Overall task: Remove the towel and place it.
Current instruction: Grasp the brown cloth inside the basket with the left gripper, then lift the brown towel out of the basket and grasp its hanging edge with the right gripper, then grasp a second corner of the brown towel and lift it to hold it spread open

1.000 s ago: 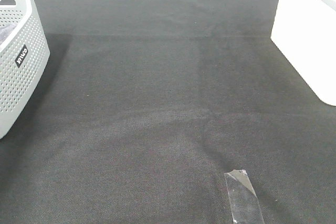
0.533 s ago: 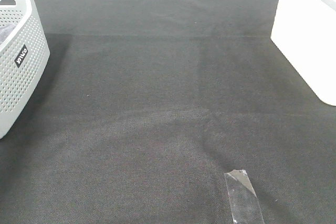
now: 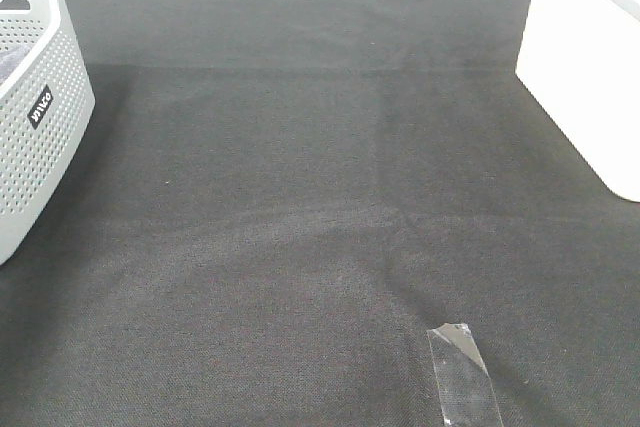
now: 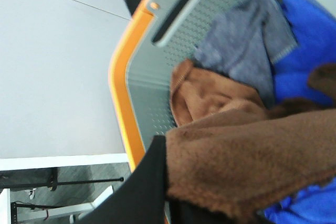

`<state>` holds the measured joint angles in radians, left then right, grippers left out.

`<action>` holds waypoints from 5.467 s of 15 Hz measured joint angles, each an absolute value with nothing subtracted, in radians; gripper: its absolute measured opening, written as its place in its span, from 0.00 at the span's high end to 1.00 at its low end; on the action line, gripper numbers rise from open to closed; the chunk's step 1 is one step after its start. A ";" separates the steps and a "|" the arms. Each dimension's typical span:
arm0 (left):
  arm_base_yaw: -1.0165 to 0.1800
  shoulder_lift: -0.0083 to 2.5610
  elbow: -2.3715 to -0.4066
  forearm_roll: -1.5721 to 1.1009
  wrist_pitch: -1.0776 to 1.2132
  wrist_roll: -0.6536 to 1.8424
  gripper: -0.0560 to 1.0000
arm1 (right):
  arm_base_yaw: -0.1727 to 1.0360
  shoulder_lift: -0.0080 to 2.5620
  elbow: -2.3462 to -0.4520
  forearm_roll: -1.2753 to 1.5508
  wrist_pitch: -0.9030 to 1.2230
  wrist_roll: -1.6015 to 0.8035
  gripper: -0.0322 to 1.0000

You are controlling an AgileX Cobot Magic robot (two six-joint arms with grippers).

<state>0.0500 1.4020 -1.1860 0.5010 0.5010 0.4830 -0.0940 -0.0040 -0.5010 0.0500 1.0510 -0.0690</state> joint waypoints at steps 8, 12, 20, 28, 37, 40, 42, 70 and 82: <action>0.016 1.305 -1.396 0.385 0.485 0.427 0.95 | -0.094 -0.004 -0.501 0.050 1.051 -0.069 0.23; -0.120 1.304 -1.475 0.373 0.476 0.505 0.95 | -0.094 0.021 -0.502 0.089 1.049 -0.073 0.23; -0.485 1.304 -1.477 0.374 0.256 0.777 0.95 | -0.091 0.496 -0.515 1.067 0.694 -1.079 0.23; -0.569 1.304 -1.477 0.376 0.215 0.779 0.95 | -0.089 1.297 -0.644 1.728 1.099 -2.077 0.23; -0.626 1.304 -1.477 0.339 0.190 0.779 0.95 | 0.320 1.501 -0.869 1.742 0.888 -2.083 0.23; -0.626 1.304 -1.477 0.287 0.188 0.778 0.95 | 0.417 1.542 -0.874 1.742 0.822 -2.090 0.23; -0.626 1.304 -1.477 0.242 0.188 0.778 0.95 | 0.450 1.593 -0.901 1.738 0.756 -2.102 0.23; -0.566 1.376 -1.478 0.090 0.461 0.372 0.95 | 0.456 1.555 -1.069 1.172 0.458 -1.249 0.97; -0.338 1.448 -1.479 0.104 0.357 -0.015 0.95 | 0.456 1.717 -1.956 -0.057 0.936 -0.372 0.97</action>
<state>-0.3380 1.4480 -1.4790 0.1040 0.3570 -0.0150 0.4560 1.7170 -1.9560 -0.0570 0.9360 -0.3720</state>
